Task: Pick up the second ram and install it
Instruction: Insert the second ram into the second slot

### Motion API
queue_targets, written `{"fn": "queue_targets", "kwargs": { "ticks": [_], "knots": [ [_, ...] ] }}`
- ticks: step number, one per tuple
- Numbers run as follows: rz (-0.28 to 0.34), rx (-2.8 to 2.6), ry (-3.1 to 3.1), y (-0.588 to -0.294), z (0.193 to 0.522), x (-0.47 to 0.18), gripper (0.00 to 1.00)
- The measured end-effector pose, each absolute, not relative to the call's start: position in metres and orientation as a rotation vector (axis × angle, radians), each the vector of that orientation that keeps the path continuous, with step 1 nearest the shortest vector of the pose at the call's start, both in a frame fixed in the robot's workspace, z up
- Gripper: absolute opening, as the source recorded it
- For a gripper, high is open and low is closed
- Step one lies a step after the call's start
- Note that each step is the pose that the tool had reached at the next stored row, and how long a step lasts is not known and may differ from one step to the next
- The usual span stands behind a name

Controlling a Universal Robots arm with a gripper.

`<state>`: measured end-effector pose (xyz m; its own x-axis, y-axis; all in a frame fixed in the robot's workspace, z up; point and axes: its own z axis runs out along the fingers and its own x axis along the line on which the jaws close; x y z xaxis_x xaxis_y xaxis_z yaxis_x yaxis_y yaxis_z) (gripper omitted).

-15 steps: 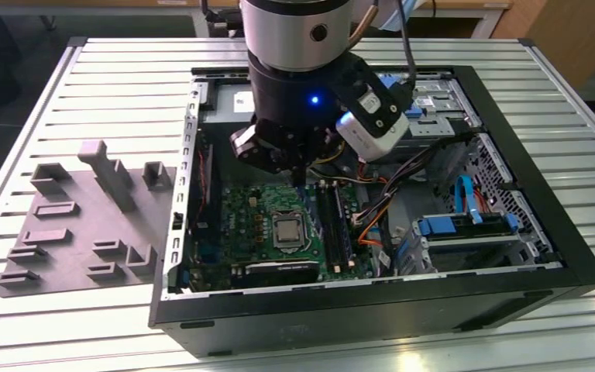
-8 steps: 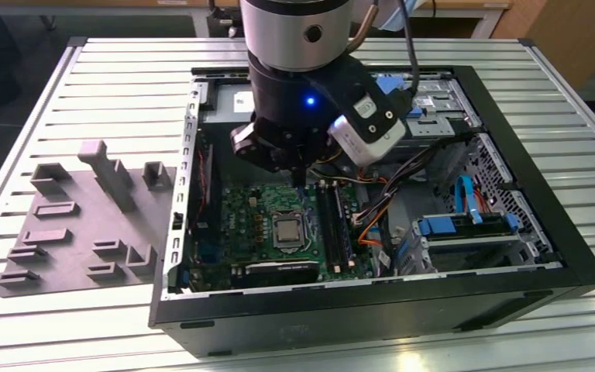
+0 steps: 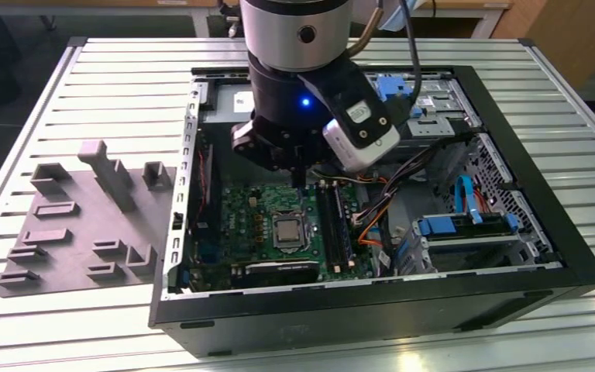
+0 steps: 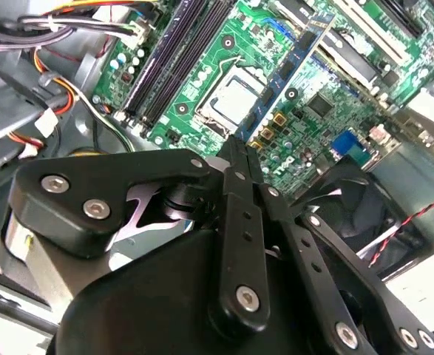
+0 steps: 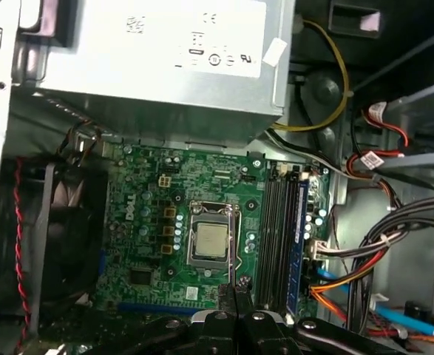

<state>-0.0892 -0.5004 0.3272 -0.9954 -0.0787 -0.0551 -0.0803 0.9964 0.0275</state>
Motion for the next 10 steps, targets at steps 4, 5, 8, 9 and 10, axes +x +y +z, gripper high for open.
{"fn": "queue_targets", "kwargs": {
  "ticks": [4, 5, 8, 9, 10],
  "knots": [
    [0.044, -0.049, 3.086, -0.5005, 0.3270, -0.0892, 0.11],
    [0.043, -0.043, 3.086, -0.5005, 0.3271, -0.0893, 0.11],
    [0.043, -0.037, 3.086, -0.5004, 0.3270, -0.0893, 0.11],
    [0.043, -0.037, 3.086, -0.5004, 0.3269, -0.0892, 0.11],
    [0.043, -0.037, 3.086, -0.5004, 0.3269, -0.0892, 0.11]
  ]
}}
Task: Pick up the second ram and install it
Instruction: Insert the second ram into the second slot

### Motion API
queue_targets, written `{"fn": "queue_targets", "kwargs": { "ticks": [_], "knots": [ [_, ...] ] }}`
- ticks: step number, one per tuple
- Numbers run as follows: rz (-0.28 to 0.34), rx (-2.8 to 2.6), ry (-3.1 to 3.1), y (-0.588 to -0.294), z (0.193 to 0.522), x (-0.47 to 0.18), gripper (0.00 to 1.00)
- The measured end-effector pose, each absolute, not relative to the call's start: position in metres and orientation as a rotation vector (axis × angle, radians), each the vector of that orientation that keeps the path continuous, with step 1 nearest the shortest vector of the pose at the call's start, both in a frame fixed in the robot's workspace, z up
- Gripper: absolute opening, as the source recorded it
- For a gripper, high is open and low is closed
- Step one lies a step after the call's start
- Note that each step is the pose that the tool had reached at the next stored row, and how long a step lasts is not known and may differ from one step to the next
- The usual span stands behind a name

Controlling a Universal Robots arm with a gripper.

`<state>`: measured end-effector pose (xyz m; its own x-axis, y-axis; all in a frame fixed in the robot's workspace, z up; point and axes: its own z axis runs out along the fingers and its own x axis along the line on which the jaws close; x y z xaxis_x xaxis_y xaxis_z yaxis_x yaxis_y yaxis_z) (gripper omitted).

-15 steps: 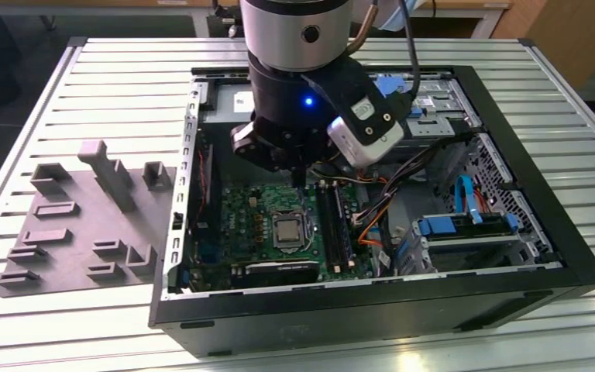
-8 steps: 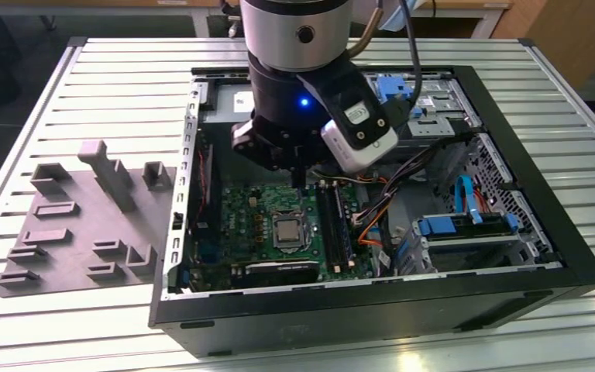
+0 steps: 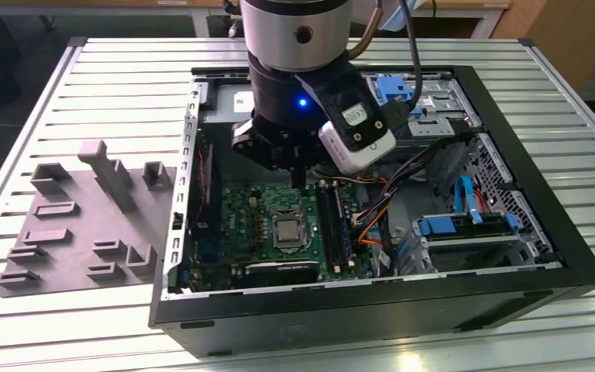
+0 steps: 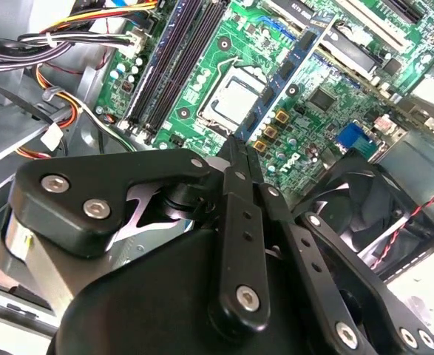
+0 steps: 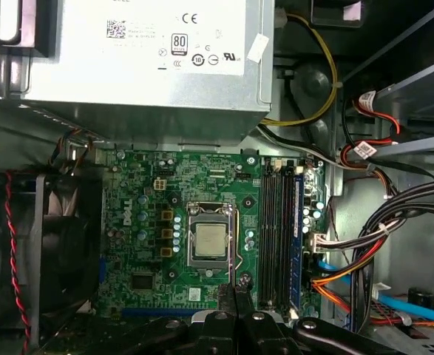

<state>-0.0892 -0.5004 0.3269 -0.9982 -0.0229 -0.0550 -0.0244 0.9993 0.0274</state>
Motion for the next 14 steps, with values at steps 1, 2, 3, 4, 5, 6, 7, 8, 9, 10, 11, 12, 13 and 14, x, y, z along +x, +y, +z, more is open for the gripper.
{"fn": "queue_targets", "kwargs": {
  "ticks": [1, 2, 3, 4, 5, 6, 7, 8, 9, 10, 11, 12, 13, 14],
  "knots": [
    [0.043, -0.037, 3.086, -0.5004, 0.3268, -0.0890, 0.11],
    [0.044, -0.037, 3.086, -0.5004, 0.3268, -0.0887, 0.11],
    [0.043, -0.037, 3.086, -0.5005, 0.3267, -0.0884, 0.11],
    [0.043, -0.037, 3.086, -0.5005, 0.3268, -0.0881, 0.11],
    [0.043, -0.037, 3.086, -0.5004, 0.3268, -0.0877, 0.11],
    [0.043, -0.037, 3.086, -0.5005, 0.3268, -0.0874, 0.11],
    [0.043, -0.037, 3.086, -0.5005, 0.3268, -0.0871, 0.11],
    [0.043, -0.037, 3.086, -0.5005, 0.3268, -0.0869, 0.11],
    [0.043, -0.037, 3.086, -0.5005, 0.3267, -0.0868, 0.11],
    [0.043, -0.037, 3.086, -0.5004, 0.3267, -0.0867, 0.11],
    [0.043, -0.037, 3.086, -0.5004, 0.3265, -0.0864, 0.11],
    [0.043, -0.037, 3.086, -0.5004, 0.3265, -0.0864, 0.11],
    [0.043, -0.037, 3.086, -0.5004, 0.3265, -0.0864, 0.11],
    [0.043, -0.037, 3.086, -0.5004, 0.3265, -0.0863, 0.11]
  ]
}}
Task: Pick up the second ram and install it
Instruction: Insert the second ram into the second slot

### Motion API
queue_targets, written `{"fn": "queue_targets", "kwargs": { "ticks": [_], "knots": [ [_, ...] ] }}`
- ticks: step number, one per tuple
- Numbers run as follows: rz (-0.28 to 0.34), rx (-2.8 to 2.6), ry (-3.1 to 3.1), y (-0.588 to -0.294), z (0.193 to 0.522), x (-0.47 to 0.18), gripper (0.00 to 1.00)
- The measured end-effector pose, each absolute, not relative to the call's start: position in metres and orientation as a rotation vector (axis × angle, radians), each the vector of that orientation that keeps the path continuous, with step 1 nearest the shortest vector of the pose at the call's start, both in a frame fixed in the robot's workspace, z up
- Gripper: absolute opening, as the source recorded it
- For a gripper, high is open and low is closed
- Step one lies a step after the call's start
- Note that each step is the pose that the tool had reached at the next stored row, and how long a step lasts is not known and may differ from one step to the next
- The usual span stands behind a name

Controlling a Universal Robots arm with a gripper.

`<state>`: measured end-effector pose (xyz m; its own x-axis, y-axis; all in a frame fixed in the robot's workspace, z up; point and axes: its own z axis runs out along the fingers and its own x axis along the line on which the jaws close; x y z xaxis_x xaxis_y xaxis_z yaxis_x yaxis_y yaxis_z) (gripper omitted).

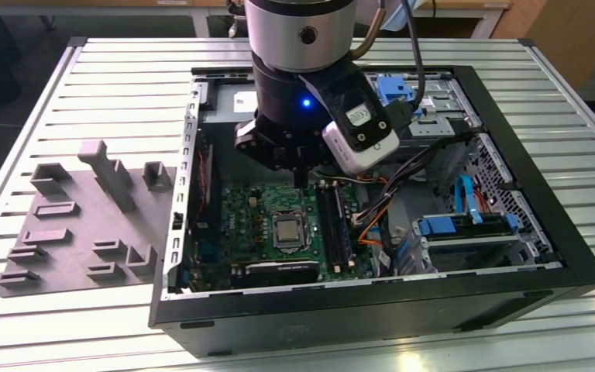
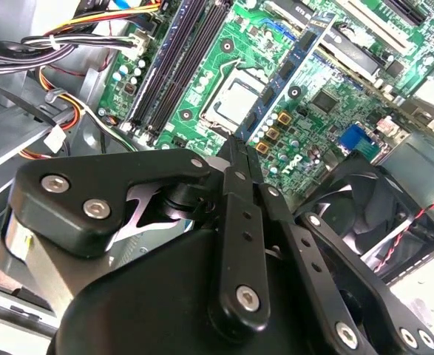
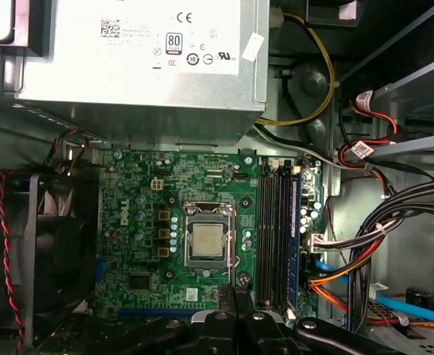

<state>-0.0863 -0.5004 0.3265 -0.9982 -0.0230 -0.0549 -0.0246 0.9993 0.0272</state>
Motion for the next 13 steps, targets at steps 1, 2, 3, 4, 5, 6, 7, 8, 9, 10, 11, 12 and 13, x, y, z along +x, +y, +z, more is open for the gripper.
{"fn": "queue_targets", "kwargs": {
  "ticks": [1, 2, 3, 4, 5, 6, 7, 8, 9, 10, 11, 12, 13],
  "knots": [
    [0.043, -0.037, 3.086, -0.5004, 0.3264, -0.0863, 0.11],
    [0.043, -0.037, 3.086, -0.5005, 0.3264, -0.0863, 0.11],
    [0.043, -0.037, 3.086, -0.5004, 0.3263, -0.0863, 0.11],
    [0.043, -0.037, 3.086, -0.5004, 0.3260, -0.0863, 0.11],
    [0.043, -0.037, 3.086, -0.5004, 0.3258, -0.0863, 0.11],
    [0.043, -0.037, 3.086, -0.5004, 0.3256, -0.0863, 0.11],
    [0.043, -0.037, 3.086, -0.5004, 0.3255, -0.0863, 0.11],
    [0.043, -0.037, 3.086, -0.5005, 0.3254, -0.0862, 0.11],
    [0.043, -0.037, 3.086, -0.5004, 0.3253, -0.0861, 0.11],
    [0.043, -0.037, 3.086, -0.5004, 0.3252, -0.0860, 0.11],
    [0.043, -0.037, 3.086, -0.5005, 0.3251, -0.0858, 0.11],
    [0.043, -0.037, 3.086, -0.5005, 0.3250, -0.0856, 0.11],
    [0.043, -0.037, 3.086, -0.5005, 0.3249, -0.0854, 0.11]
  ]
}}
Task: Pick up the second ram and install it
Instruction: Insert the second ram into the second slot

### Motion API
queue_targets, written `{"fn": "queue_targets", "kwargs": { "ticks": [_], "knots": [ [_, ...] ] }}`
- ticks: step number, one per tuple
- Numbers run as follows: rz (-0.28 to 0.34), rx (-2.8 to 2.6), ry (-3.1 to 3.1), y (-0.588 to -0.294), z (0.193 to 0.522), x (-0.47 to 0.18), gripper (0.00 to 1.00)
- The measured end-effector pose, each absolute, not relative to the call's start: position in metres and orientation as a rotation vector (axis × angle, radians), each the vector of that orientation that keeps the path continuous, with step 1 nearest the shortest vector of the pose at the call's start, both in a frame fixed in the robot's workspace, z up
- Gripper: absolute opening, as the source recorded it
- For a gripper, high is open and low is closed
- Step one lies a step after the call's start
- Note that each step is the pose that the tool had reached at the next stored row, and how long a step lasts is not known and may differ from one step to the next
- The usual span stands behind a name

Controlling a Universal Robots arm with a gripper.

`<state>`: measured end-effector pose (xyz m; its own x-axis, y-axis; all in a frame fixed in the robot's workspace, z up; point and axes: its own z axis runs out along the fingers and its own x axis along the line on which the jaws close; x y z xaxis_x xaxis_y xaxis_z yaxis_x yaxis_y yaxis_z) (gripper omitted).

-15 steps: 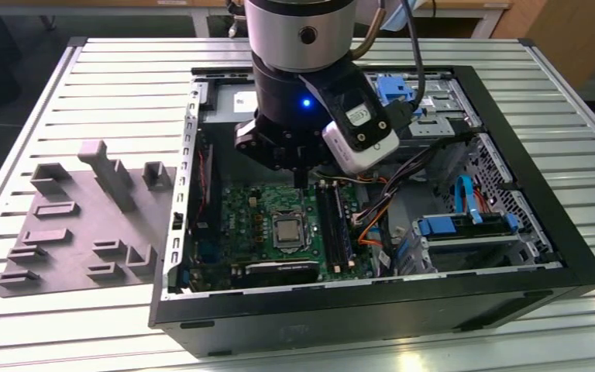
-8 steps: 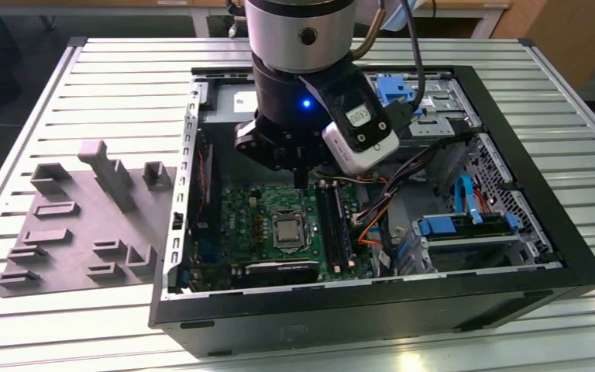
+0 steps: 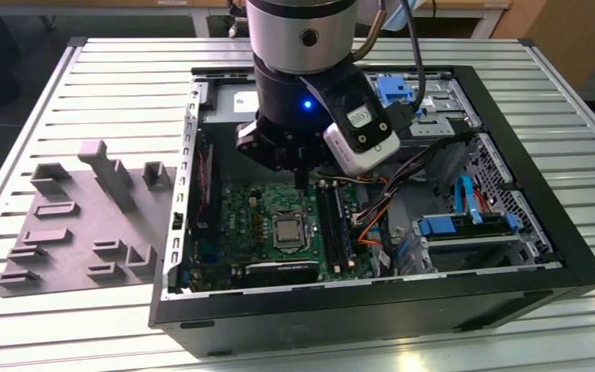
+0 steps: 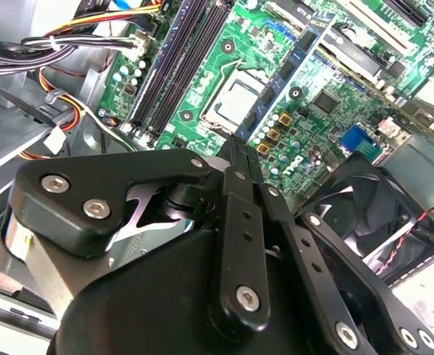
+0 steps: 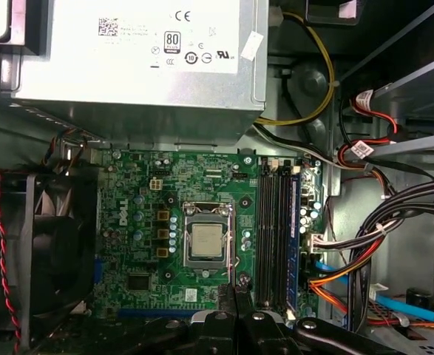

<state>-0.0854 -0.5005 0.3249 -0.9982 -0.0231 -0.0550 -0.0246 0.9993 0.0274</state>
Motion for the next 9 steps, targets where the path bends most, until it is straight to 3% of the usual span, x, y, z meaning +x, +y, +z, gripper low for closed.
{"fn": "queue_targets", "kwargs": {
  "ticks": [9],
  "knots": [
    [0.044, -0.037, 3.086, -0.5005, 0.3239, -0.0828, 0.11]
  ]
}}
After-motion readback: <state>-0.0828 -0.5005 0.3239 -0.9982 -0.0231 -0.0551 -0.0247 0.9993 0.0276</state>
